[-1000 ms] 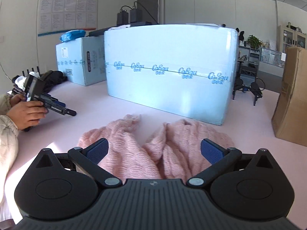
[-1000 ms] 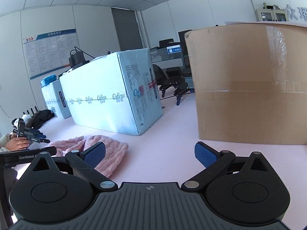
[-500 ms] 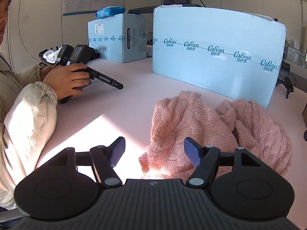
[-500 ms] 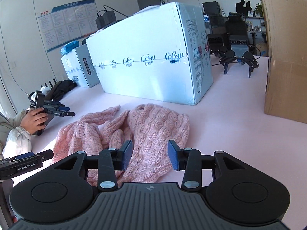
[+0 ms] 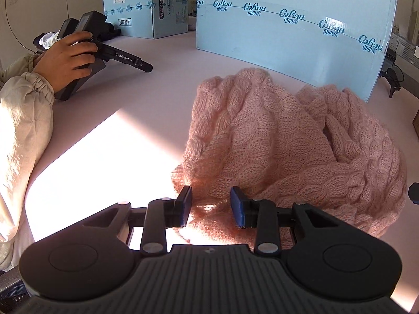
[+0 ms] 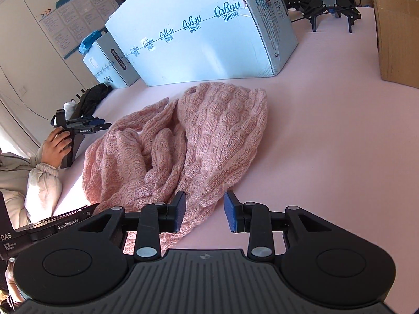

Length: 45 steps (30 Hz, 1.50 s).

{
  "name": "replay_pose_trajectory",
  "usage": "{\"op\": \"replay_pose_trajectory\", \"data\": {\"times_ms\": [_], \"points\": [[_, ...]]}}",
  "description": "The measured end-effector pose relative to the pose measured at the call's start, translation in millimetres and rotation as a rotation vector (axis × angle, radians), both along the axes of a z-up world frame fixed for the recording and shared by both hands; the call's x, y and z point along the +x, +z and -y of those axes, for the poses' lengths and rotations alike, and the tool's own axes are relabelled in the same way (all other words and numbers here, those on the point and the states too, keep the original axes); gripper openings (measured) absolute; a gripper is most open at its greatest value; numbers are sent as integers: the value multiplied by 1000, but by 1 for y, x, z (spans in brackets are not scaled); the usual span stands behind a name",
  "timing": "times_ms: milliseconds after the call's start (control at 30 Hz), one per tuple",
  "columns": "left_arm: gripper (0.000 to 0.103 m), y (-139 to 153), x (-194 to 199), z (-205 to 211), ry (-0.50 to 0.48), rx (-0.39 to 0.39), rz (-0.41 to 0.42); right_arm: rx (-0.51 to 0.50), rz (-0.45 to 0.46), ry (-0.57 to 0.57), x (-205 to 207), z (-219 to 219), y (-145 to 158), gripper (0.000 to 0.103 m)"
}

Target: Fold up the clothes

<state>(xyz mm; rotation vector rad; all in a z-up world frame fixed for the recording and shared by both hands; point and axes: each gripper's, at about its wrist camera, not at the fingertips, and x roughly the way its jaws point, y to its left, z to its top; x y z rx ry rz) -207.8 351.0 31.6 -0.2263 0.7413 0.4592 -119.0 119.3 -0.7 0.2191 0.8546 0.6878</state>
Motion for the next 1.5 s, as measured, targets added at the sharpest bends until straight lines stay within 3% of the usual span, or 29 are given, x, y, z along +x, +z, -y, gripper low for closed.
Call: {"op": "replay_pose_trajectory", "data": {"times_ms": [133, 200, 300, 367, 400, 567, 733, 933, 1133, 1333, 1500], "points": [[29, -3, 4, 3, -11, 12, 1, 28, -77, 22, 9, -1, -14, 31], [23, -3, 6, 6, -10, 29, -2, 28, -85, 28, 12, -5, -19, 30], [7, -1, 5, 8, -20, 12, 4, 18, -76, 28, 15, -11, -23, 22], [0, 0, 4, 8, -27, 5, 9, 3, -62, 32, 12, -13, -23, 9], [0, 0, 3, 8, -31, -5, 11, -5, -54, 34, 10, -13, -22, 8], [0, 5, -2, 13, -64, -19, 38, -53, 84, 25, -5, -19, -13, 3], [0, 26, -4, 39, -155, -50, 105, -49, 202, -4, -21, -5, 9, 3], [0, 46, 17, 110, -395, -62, 149, -17, 254, -114, -24, 52, 38, 3], [0, 46, 43, 197, -624, -64, 139, -70, 283, -274, -29, 129, 47, 3], [0, 31, 71, 278, -799, 4, 21, -93, 245, -475, -28, 224, 27, 3], [0, 24, 75, 325, -877, 53, -13, -68, 200, -637, -29, 287, 5, 3]]}}
